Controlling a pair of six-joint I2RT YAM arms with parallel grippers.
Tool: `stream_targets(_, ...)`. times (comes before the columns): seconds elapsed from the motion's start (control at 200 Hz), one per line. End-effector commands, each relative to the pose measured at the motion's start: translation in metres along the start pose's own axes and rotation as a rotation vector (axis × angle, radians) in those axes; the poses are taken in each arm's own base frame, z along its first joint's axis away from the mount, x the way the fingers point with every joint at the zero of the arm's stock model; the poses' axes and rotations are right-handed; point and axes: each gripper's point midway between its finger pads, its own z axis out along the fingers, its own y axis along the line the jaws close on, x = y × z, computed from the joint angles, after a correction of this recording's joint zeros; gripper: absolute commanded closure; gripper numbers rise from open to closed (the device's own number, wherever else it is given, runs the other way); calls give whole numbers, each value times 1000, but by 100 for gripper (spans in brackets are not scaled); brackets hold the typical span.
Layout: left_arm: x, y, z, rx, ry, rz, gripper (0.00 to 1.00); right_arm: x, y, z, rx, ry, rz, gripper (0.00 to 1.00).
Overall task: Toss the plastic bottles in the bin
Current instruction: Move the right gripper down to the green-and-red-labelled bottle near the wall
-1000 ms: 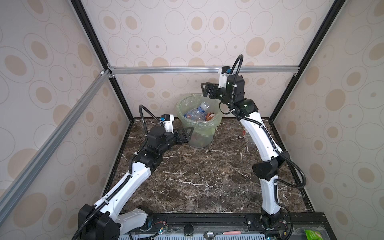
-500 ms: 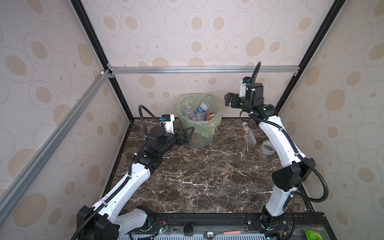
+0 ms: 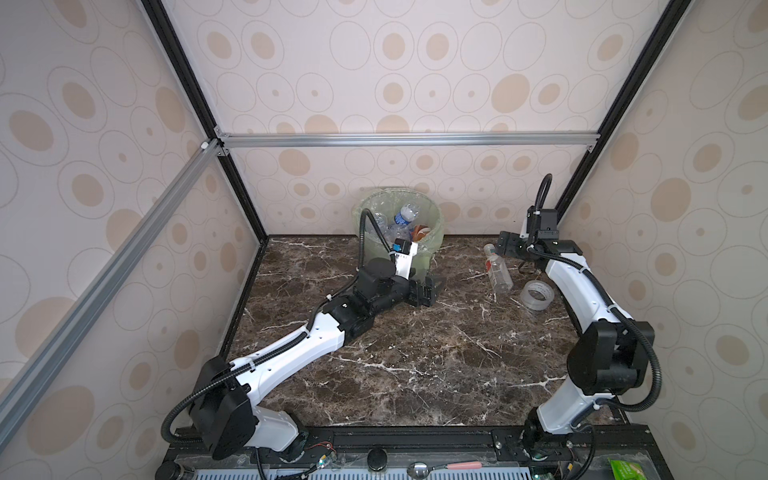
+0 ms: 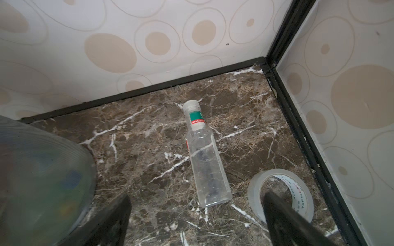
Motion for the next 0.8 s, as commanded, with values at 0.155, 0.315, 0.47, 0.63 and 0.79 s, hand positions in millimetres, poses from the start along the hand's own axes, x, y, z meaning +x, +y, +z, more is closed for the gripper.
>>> stream_targets(0.155, -3, -28, 20, 28, -9, 31, 1, 39, -11, 54, 48, 251, -137, 0)
stream_targets(0.315, 3, -26, 25, 19, 8, 30, 1, 51, -9, 77, 38, 315, -156, 0)
stream_targets(0.47, 7, -23, 27, 4, 18, 32, 1, 60, -2, 95, 8, 365, -162, 0)
stream_targets(0.63, 11, -22, 28, 0, 31, 38, 1, 67, 1, 111, -3, 405, -164, 0)
stream_targets(0.79, 12, -20, 30, -9, 36, 43, 1, 80, 4, 124, -20, 454, -156, 0)
